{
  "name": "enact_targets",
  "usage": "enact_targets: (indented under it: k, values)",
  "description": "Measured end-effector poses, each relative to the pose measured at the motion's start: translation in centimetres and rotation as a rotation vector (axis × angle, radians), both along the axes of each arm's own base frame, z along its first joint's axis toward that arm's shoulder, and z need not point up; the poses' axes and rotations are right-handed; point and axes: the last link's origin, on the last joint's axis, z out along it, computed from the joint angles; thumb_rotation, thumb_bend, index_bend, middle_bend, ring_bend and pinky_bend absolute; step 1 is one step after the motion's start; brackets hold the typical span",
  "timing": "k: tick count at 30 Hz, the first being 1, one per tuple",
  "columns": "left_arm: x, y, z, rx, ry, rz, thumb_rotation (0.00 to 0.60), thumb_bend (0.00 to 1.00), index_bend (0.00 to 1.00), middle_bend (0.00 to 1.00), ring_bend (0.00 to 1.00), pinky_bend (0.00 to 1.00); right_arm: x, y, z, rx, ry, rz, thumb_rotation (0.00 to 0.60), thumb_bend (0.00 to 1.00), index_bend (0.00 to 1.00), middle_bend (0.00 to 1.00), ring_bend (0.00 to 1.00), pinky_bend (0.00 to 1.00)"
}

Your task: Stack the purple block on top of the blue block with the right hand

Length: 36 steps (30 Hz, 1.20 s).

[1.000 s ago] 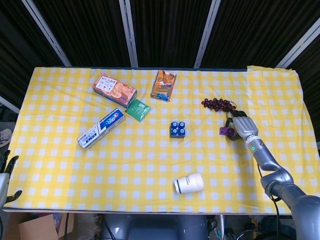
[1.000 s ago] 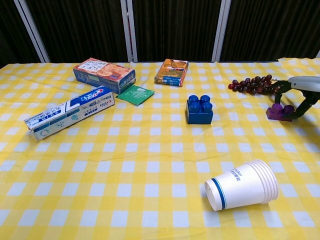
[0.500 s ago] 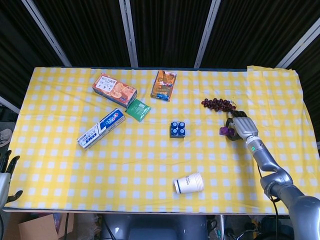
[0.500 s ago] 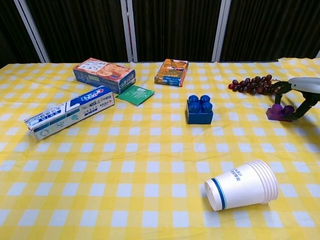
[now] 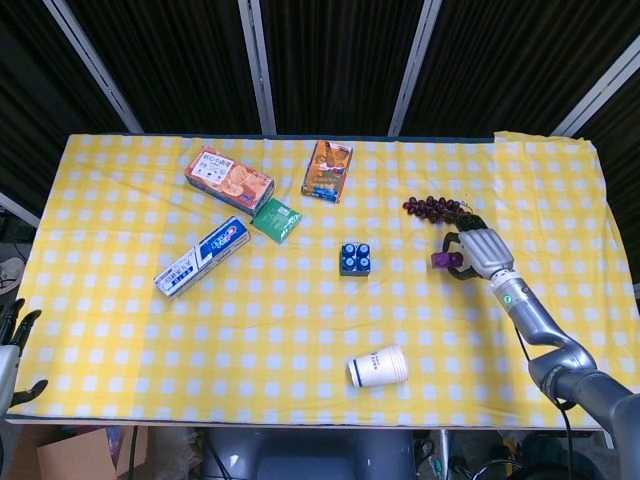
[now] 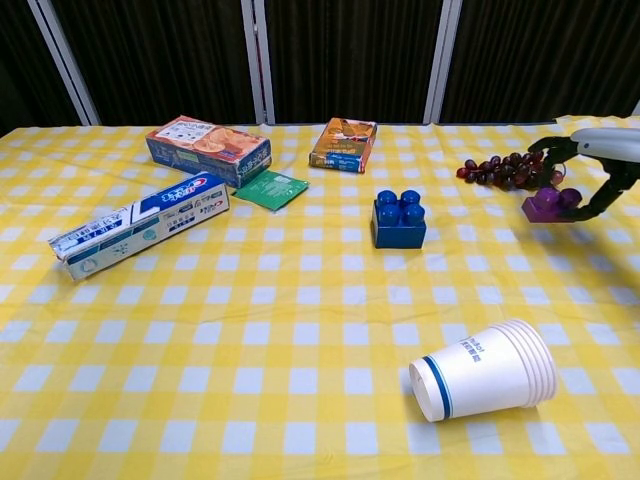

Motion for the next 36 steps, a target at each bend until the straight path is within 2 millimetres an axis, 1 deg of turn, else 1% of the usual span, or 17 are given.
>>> enact_targets:
  k: [6,7,10,14,19,24,29,31,36]
  values:
    - [0.3,-0.2,0.5,-0.002,-0.041,-0.024,0.6,0.0,0.12,0.0,0.0,0.04,4.4,1.9,0.1,0.042,0.016,0.1,0.6,0.6,0.56,0.01,0.06,0.0]
    - [0.3,-0.2,0.5,-0.003,-0.046,-0.026,0.6,0.0,0.12,0.0,0.0,0.04,5.3,2.3,0.0,0.048,0.026,0.12,0.6,0.6,0.56,0.01,0.06,0.0]
    - [0.3,-0.3,0.6,-0.01,-0.06,-0.031,0.6,0.0,0.12,0.0,0.0,0.04,7.4,2.9,0.1,0.046,0.065,0.161,0.6,0.6,0.56,0.01,0.06,0.0]
    - [0.3,-0.3,0.9,-0.015,-0.07,-0.037,0.6,0.0,0.12,0.0,0.0,0.04,9.8,3.2,0.0,0.037,0.102,0.181,0.6,0.6,0.56,0.01,0.06,0.0]
    - [0.1,-0.3,1.1,-0.017,-0.082,-0.04,0.6,0.0,0.12,0.0,0.0,0.04,12.7,2.9,-0.5,0.032,0.124,0.175,0.6,0.6,0.56,0.01,0.06,0.0]
    - [-0.3,-0.2,1.3,-0.019,-0.091,-0.033,0.6,0.0,0.12,0.0,0.0,0.04,14.8,2.3,-1.5,0.037,0.126,0.157,0.6,0.6,0.57,0.01,0.06,0.0]
    - [-0.5,0.0,1.4,-0.018,-0.105,-0.027,0.6,0.0,0.12,0.0,0.0,0.04,16.7,2.0,-3.4,0.061,0.135,0.15,0.6,0.6,0.57,0.01,0.06,0.0]
    - [-0.5,0.0,1.5,-0.016,-0.109,-0.027,0.6,0.0,0.12,0.0,0.0,0.04,17.3,1.8,-4.3,0.069,0.139,0.148,0.6,0.6,0.57,0.01,0.06,0.0]
    - [-0.7,0.1,1.6,-0.02,-0.109,-0.021,0.6,0.0,0.12,0.0,0.0,0.04,17.8,1.4,-5.8,0.081,0.154,0.139,0.6,0.6,0.57,0.01,0.06,0.0]
